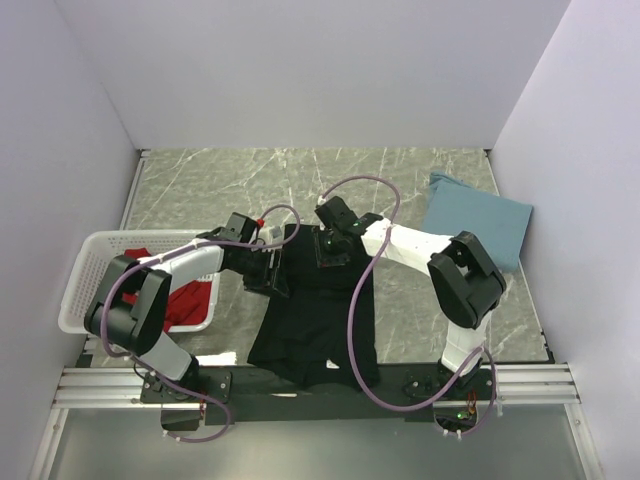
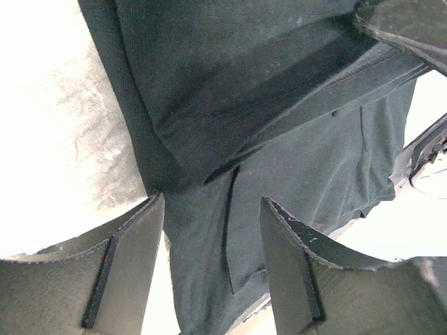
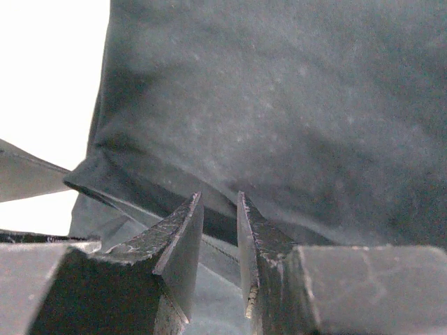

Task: Fold and stack the t-shirts
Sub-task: Fold the tshirt

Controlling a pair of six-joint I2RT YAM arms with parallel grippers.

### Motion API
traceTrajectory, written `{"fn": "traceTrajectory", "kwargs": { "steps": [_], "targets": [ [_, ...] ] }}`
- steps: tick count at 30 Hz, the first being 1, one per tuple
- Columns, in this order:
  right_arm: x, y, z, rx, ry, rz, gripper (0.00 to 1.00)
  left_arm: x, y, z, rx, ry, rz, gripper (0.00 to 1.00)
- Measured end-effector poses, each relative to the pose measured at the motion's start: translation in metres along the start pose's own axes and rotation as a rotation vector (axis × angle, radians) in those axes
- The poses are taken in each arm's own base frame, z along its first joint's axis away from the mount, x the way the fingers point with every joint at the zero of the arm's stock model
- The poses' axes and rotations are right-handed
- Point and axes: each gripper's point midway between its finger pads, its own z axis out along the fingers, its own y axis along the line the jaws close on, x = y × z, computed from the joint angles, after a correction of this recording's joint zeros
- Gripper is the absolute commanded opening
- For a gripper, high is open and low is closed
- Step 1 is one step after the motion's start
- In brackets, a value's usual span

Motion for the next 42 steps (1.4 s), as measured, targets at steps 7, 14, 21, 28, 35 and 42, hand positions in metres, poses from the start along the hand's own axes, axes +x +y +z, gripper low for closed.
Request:
{"fn": "traceTrajectory", "kwargs": {
  "steps": [7,14,21,28,35,42],
  "targets": [
    [-0.001,0.001,0.006,-0.007,-0.004,-0.001,0.33,-0.003,-0.006,-0.007,0.006,-0.017,0.011,0.62],
    [0.003,0.002,0.006,-0.019,0.012,0.000,0.33,-0.024,-0.018,-0.017,0.023,-0.071,0.042,0.62],
    [0.023,-0.002,0.004,-0.032,0.064,0.009,0.32,-0.038,-0.025,-0.021,0.024,-0.105,0.033,0.62],
    [0.035,0.000,-0.011,-0.056,0.081,0.013,0.32,-0.066,-0.031,-0.015,0.035,-0.150,0.010,0.62],
    [0.043,0.005,-0.027,-0.079,0.077,0.009,0.32,-0.068,-0.021,0.001,0.017,-0.121,-0.032,0.62],
    [0.076,-0.010,-0.021,-0.053,0.156,0.029,0.31,-0.072,-0.023,0.002,0.025,-0.135,-0.045,0.62]
  ]
}}
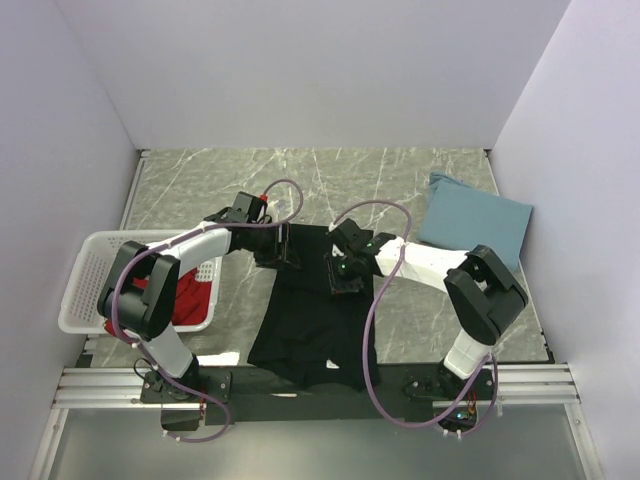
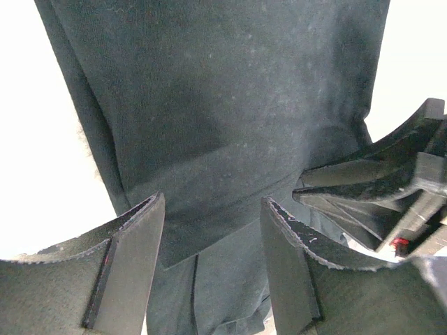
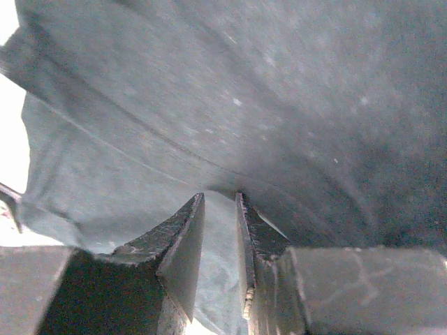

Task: Fold and stack the t-shirts
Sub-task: Fold the tshirt

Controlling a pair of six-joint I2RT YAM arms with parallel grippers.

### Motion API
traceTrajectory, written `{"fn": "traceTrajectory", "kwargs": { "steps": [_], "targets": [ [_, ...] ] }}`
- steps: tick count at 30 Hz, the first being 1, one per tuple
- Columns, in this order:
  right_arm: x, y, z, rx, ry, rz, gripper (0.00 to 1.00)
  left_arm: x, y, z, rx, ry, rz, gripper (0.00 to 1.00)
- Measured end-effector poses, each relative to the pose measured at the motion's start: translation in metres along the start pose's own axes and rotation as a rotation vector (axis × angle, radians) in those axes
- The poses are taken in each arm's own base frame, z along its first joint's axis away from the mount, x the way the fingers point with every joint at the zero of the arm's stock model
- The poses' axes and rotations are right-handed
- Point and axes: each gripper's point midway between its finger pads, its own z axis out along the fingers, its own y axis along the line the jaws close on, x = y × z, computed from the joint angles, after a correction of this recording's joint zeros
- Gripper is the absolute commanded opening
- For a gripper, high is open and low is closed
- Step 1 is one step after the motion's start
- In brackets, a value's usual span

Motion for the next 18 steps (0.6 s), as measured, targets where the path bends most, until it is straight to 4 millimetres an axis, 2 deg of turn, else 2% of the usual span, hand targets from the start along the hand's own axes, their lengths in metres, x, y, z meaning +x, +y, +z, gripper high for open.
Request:
{"fn": "traceTrajectory", "kwargs": {
  "steps": [4,9,14,16,18],
  "targets": [
    [0.010,-0.007,0.004,0.015,0.023,0.006,0.32,0.001,0.001,0.001,0.001,-0.001,-0.003,0.62],
    [0.013,-0.011,0.013,0.023,0.042,0.010,0.31,0.002,0.002,0.002,-0.001,0.002,-0.005,0.62],
    [0.013,-0.010,0.011,0.022,0.051,0.006,0.31,0.002,0.007,0.005,-0.027,0.013,-0.016,0.62],
    [0.013,-0.008,0.005,0.029,0.055,0.004,0.32,-0.003,0.008,0.007,-0.041,0.014,-0.021,0.62],
    [0.010,-0.006,-0.004,0.031,0.047,-0.001,0.34,-0.018,0.005,0.008,-0.045,-0.006,-0.018,0.62]
  ]
}}
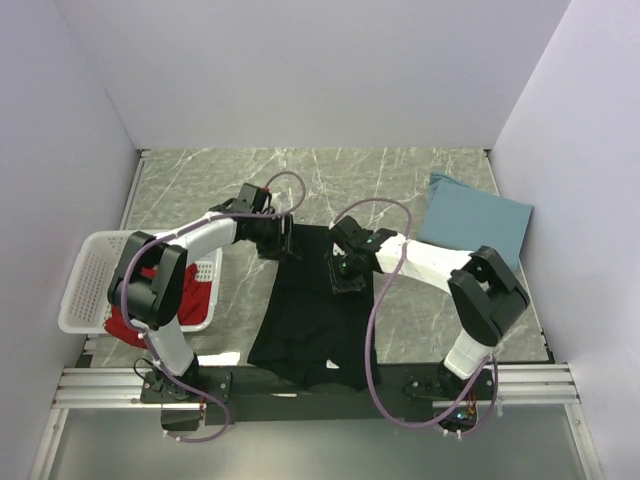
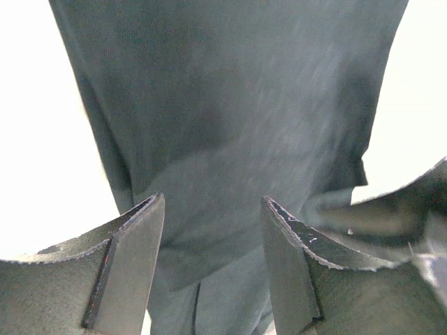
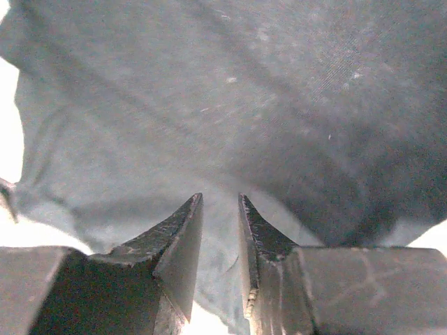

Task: Fold and stack the t-shirts
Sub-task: Fold the tshirt

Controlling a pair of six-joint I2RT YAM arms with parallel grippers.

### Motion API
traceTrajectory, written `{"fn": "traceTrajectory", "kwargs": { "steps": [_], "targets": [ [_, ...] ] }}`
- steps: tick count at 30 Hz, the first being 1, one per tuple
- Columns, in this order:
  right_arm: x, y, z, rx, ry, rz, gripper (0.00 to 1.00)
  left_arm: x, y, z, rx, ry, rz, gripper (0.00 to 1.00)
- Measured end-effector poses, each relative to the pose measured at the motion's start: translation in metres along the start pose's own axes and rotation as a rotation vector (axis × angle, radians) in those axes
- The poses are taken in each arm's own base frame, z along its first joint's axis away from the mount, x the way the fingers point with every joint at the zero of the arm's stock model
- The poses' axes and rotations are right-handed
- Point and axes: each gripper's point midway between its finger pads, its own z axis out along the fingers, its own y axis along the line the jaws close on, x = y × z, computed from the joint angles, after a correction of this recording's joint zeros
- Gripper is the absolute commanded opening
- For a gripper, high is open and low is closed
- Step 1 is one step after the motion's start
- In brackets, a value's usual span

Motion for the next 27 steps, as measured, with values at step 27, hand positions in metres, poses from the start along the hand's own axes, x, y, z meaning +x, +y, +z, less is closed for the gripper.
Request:
{"fn": "traceTrajectory", "kwargs": {
  "steps": [27],
  "targets": [
    [-0.145,-0.130,-0.029,0.158,-0.204,0.215,0.47,-0.114,0.038,0.038,-0.110,-0.098,-0.066,0.61]
  ]
}}
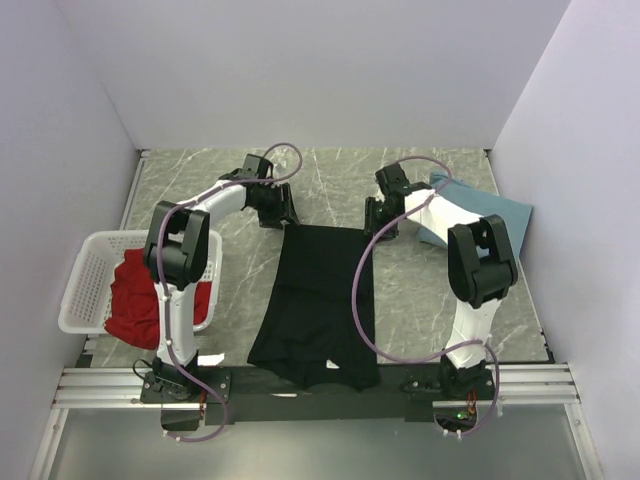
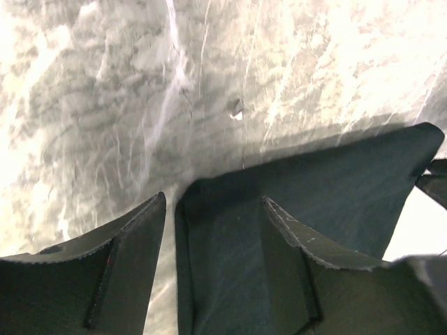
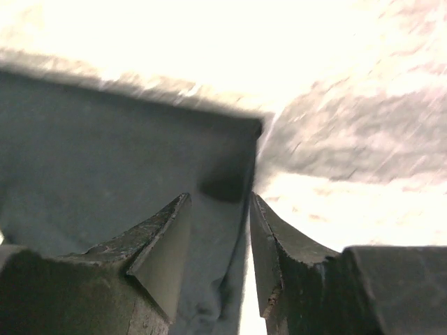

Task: Fold and stack the t-shirts
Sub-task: Fold the tshirt

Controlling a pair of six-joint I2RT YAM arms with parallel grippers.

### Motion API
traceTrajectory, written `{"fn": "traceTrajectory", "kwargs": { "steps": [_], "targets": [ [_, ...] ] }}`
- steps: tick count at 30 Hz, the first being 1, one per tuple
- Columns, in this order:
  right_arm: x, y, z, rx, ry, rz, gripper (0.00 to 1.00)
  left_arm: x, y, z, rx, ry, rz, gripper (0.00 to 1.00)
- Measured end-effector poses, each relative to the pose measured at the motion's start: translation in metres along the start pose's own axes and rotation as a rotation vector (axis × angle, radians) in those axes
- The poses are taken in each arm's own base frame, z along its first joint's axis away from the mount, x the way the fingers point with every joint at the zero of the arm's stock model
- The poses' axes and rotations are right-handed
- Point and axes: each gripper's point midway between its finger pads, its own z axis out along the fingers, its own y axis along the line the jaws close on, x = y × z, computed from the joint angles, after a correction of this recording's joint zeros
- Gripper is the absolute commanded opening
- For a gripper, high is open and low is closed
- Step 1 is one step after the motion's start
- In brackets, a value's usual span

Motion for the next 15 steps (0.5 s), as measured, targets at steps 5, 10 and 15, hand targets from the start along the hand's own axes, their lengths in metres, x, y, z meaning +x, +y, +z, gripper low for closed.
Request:
{"fn": "traceTrajectory", "kwargs": {
  "steps": [5,10,15],
  "targets": [
    [-0.006,-0.016,0.012,0.013,0.017,0.025,0.47,-0.003,0.002,0.010,-0.002,0.020,-0.008,0.52],
    [-0.011,-0.026,0.019,0.002,0.032,0.054,0.47,-0.002,0.003,0.015,-0.004,0.030,-0.021,0.48],
    [-0.016,-0.022,0.023,-0.028,0.039,0.055,0.46,-0.004,0.001,0.015,-0.003,0.035,-0.030,0.45]
  ]
}}
